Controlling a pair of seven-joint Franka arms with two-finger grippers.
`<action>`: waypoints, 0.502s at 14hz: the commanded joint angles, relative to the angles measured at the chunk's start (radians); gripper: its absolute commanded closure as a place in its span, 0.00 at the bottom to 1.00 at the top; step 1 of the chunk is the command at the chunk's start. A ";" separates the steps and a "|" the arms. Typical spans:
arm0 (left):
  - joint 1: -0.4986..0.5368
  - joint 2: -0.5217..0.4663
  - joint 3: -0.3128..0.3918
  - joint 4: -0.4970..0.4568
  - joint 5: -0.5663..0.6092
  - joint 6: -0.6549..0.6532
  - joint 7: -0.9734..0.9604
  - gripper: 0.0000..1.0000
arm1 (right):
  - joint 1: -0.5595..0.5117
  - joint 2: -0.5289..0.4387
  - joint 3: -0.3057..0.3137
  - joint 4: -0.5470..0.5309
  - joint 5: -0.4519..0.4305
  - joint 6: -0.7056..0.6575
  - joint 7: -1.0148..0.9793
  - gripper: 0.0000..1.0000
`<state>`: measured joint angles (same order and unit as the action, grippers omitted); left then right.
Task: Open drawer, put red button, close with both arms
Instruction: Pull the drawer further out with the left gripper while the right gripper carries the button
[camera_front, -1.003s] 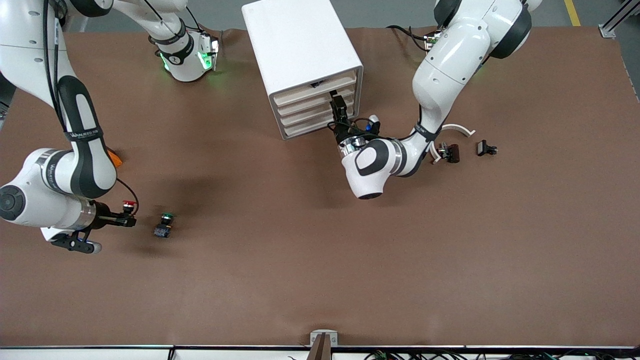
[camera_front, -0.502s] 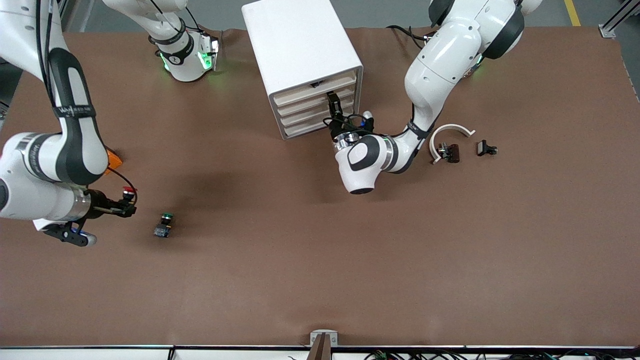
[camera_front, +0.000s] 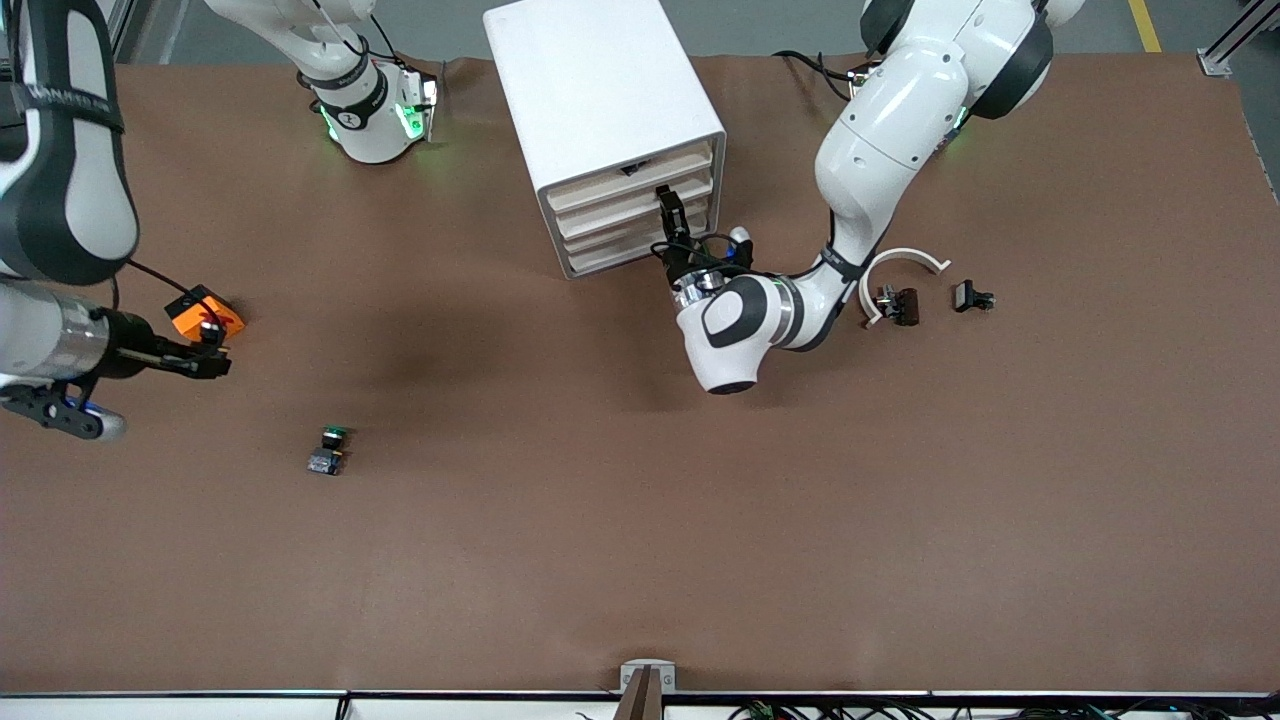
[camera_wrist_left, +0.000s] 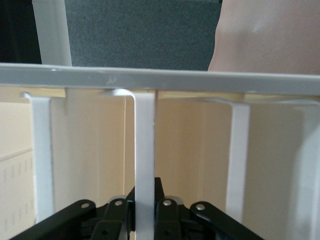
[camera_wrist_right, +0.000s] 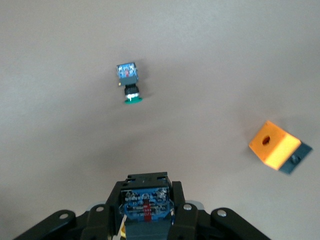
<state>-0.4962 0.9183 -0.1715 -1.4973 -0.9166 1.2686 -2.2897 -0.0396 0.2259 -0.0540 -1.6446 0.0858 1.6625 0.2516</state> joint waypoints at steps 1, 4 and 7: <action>0.018 -0.004 0.047 0.014 -0.013 0.008 -0.025 0.93 | 0.013 -0.062 0.002 -0.023 0.012 -0.033 0.047 1.00; 0.034 -0.004 0.082 0.034 -0.019 0.008 -0.024 0.93 | 0.044 -0.066 0.002 -0.026 0.012 -0.032 0.112 1.00; 0.073 -0.004 0.084 0.057 -0.021 0.008 -0.020 0.91 | 0.102 -0.065 0.002 -0.026 0.014 -0.021 0.199 1.00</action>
<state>-0.4486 0.9174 -0.1132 -1.4516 -0.9237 1.2537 -2.2903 0.0210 0.1747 -0.0497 -1.6554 0.0918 1.6299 0.3791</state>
